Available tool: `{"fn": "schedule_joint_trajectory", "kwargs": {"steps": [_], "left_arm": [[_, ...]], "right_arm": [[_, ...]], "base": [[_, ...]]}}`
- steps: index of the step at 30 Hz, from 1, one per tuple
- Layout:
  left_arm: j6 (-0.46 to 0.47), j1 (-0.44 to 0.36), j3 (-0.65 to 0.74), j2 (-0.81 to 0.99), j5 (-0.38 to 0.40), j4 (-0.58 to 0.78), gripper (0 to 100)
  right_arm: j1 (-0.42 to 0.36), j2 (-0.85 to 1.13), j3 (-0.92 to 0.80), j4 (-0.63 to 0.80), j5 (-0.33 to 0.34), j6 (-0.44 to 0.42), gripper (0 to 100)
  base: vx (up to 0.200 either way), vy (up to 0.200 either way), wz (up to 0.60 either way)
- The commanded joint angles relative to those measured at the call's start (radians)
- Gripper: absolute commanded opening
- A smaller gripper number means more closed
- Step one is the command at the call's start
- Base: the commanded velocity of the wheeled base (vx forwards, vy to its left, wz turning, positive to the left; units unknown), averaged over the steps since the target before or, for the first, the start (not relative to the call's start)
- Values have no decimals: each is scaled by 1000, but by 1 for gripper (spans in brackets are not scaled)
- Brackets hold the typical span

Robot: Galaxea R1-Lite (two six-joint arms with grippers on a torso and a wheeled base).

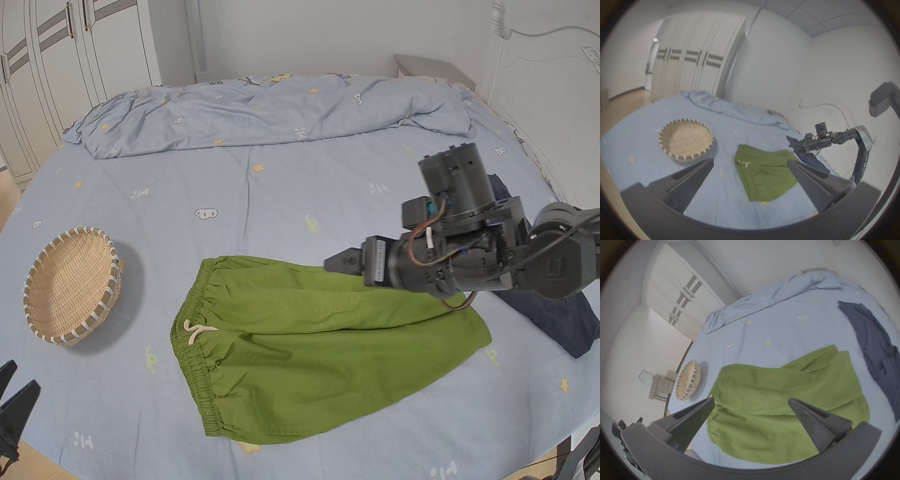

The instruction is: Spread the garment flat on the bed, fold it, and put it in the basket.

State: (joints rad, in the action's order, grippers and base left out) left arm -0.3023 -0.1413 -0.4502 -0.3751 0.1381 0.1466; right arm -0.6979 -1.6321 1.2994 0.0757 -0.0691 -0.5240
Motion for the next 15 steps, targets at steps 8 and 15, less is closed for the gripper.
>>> {"fn": "schedule_joint_trajectory", "kwargs": {"steps": [8, 15], "left_arm": [[-152, -126, 22, -986, 252, -190, 100], [-126, -100, 104, -1226, 302, -446, 100]], "right_arm": [[420, 287, -463, -197, 370, -11, 100], [429, 325, -491, -197, 385, -7, 100]], "base": [[0, 0, 0], [0, 0, 0]]}}
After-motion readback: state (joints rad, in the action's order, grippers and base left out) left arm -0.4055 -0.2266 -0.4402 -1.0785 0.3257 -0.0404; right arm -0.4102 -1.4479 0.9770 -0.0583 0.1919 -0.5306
